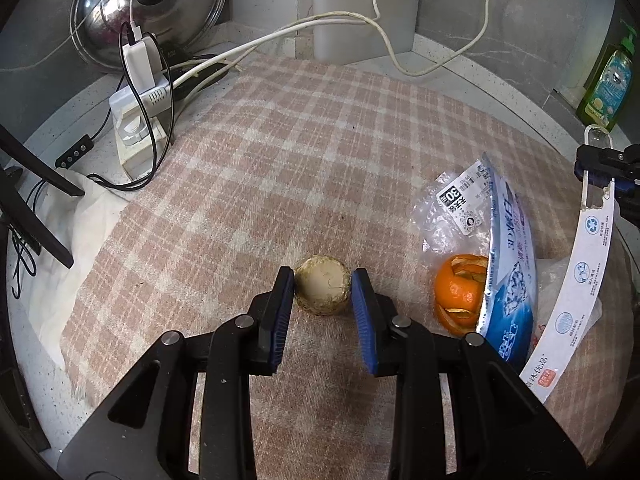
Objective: Collect trash
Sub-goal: 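Grasp the round bun with the left tool while the right tool grasps the white tag strip, then carry the bun and tag strip down over the blue wastebasket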
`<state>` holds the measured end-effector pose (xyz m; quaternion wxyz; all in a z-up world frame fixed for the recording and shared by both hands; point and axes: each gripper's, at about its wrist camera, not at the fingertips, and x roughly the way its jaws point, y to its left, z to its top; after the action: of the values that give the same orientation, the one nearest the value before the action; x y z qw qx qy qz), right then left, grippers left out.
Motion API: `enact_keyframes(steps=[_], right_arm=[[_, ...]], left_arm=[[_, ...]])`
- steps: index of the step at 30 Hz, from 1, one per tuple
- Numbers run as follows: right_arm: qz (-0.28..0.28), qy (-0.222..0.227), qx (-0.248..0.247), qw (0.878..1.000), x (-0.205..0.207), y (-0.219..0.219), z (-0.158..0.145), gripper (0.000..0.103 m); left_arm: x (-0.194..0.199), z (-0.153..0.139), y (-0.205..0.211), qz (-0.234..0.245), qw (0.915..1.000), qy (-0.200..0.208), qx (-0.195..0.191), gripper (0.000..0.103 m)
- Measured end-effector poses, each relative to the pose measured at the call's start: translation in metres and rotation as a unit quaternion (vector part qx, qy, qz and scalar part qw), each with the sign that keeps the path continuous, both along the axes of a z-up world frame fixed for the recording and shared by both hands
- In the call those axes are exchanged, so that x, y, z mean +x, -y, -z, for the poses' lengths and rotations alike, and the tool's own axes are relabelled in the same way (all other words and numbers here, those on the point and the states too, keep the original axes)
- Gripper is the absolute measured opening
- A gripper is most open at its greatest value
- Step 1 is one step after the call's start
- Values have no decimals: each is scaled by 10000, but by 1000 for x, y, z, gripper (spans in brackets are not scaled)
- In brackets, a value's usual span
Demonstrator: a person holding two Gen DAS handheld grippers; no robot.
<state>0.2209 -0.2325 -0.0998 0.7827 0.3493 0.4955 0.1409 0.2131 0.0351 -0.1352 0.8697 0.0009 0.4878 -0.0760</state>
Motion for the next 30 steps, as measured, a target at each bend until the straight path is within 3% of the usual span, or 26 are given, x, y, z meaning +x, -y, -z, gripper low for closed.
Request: enact_keyframes(steps=[18, 30], right_arm=[[-533, 791, -569, 9938, -46, -42, -66, 8], [-1312, 1116, -1083, 9791, -98, -103, -83, 8]], left_arm=[[-67, -42, -43, -179, 9987, 432, -195, 29], [-138, -44, -85, -494, 9976, 399, -275, 29]])
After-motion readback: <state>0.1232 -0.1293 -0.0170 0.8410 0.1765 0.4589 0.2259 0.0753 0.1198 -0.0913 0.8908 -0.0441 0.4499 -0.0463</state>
